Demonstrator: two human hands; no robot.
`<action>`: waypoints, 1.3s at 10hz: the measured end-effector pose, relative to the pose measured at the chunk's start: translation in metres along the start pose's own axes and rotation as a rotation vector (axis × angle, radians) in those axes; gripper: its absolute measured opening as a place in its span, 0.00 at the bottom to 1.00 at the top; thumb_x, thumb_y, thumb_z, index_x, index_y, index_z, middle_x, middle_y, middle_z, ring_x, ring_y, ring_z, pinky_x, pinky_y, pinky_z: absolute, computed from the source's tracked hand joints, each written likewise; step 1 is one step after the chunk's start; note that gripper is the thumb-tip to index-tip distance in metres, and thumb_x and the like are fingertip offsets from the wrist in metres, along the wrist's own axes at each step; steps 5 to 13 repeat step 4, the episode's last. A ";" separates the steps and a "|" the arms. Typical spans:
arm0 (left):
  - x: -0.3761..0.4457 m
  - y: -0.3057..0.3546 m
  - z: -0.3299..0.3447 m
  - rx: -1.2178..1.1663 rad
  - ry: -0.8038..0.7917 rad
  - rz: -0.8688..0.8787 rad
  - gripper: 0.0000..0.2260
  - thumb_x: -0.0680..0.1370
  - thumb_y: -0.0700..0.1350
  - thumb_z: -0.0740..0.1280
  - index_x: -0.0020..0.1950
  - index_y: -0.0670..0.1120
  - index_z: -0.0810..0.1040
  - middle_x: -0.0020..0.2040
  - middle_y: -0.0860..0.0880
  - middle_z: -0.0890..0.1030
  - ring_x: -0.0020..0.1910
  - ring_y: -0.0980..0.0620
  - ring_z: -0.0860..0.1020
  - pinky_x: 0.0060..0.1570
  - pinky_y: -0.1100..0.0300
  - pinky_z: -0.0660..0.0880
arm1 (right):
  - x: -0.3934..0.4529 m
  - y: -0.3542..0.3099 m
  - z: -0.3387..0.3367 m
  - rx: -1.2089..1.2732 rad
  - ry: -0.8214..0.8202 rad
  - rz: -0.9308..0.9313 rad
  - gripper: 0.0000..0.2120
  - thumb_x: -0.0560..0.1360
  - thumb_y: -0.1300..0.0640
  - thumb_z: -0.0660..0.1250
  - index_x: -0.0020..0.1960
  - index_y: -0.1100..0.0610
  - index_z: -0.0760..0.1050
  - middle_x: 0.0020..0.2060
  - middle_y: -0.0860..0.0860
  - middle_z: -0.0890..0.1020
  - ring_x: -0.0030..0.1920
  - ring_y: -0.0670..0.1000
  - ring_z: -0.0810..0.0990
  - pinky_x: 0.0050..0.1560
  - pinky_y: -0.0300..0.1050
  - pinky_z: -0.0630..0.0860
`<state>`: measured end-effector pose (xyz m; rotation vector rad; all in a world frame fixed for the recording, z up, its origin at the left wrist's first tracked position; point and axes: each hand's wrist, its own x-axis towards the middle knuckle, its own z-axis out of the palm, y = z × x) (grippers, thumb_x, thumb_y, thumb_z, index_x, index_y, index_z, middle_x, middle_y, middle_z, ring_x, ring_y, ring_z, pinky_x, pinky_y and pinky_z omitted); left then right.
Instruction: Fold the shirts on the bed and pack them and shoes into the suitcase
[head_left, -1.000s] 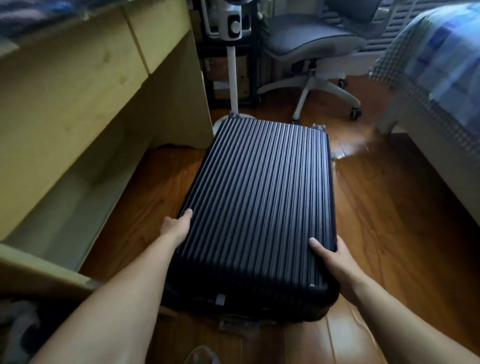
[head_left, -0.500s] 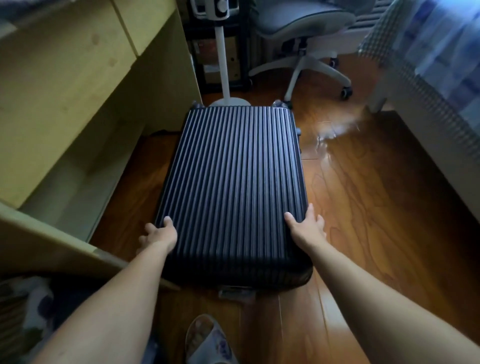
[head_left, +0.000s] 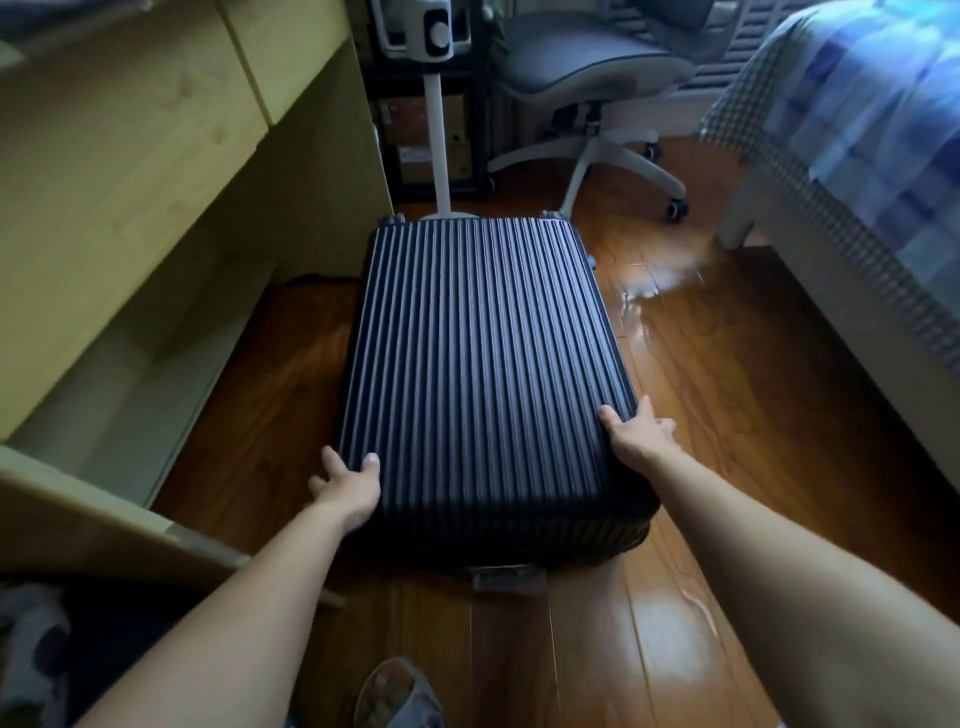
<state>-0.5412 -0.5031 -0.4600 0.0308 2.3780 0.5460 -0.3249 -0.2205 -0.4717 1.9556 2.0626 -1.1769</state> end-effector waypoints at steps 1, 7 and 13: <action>-0.004 0.003 0.004 0.014 -0.005 -0.004 0.32 0.85 0.62 0.49 0.83 0.53 0.36 0.83 0.42 0.42 0.81 0.34 0.49 0.77 0.35 0.50 | 0.000 0.001 0.004 -0.014 0.019 0.032 0.38 0.81 0.34 0.53 0.83 0.50 0.42 0.79 0.61 0.53 0.76 0.68 0.60 0.75 0.62 0.59; -0.107 0.087 -0.029 0.432 0.184 0.482 0.20 0.84 0.52 0.59 0.74 0.47 0.69 0.70 0.42 0.72 0.66 0.41 0.74 0.65 0.46 0.74 | -0.061 -0.026 -0.055 -0.330 -0.007 -0.158 0.33 0.78 0.54 0.65 0.79 0.57 0.55 0.72 0.61 0.66 0.70 0.64 0.68 0.69 0.60 0.70; -0.107 0.087 -0.029 0.432 0.184 0.482 0.20 0.84 0.52 0.59 0.74 0.47 0.69 0.70 0.42 0.72 0.66 0.41 0.74 0.65 0.46 0.74 | -0.061 -0.026 -0.055 -0.330 -0.007 -0.158 0.33 0.78 0.54 0.65 0.79 0.57 0.55 0.72 0.61 0.66 0.70 0.64 0.68 0.69 0.60 0.70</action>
